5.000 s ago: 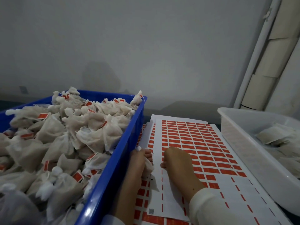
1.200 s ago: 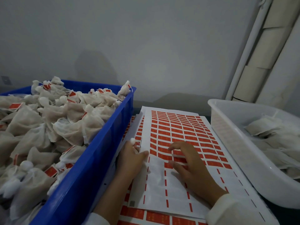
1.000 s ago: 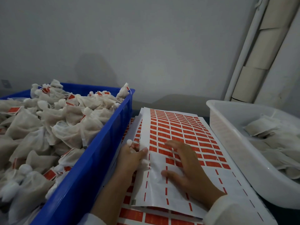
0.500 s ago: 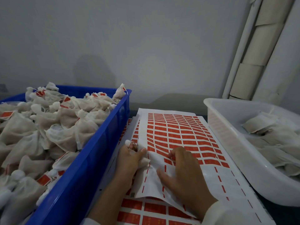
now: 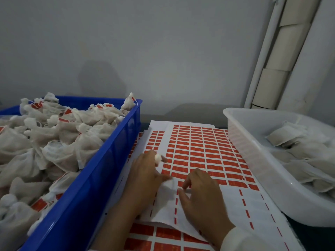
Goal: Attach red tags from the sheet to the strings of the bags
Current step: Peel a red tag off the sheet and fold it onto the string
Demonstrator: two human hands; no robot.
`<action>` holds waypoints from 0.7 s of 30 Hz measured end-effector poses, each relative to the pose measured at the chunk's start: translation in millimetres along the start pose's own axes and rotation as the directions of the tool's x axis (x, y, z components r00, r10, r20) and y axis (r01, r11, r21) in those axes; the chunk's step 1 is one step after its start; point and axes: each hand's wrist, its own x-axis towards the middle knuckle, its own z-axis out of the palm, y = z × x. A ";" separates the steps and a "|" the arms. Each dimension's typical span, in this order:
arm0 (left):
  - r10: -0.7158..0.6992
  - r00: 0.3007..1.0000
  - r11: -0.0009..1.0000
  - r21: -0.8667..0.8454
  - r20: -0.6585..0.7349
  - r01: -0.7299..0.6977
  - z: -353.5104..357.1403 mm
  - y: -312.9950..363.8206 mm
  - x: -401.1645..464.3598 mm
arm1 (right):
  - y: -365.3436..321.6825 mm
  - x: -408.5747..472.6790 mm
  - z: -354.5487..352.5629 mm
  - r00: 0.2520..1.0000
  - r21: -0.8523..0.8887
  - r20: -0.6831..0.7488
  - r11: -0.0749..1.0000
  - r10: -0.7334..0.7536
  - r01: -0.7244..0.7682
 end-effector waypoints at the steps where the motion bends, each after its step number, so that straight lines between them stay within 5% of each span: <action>1: -0.023 0.998 0.994 0.111 0.055 0.017 2.5 -1.4 1.7 | 0.0 0.4 -0.6 1.000 0.007 0.008 1.000 0.007 -0.007; 3: -0.098 0.992 0.983 0.160 0.080 0.085 8.2 -6.0 1.8 | -0.6 0.5 -2.0 1.000 0.021 0.021 1.000 0.022 -0.023; 11: -0.356 0.934 0.919 -0.170 0.039 0.357 7.7 -12.5 14.1 | -4.6 0.1 -7.3 0.994 0.121 0.040 0.987 0.098 -0.102; 21: -0.324 0.930 0.905 -0.227 0.177 0.358 5.6 0.4 16.4 | -6.6 1.5 -9.4 0.996 0.219 0.027 0.971 0.090 -0.093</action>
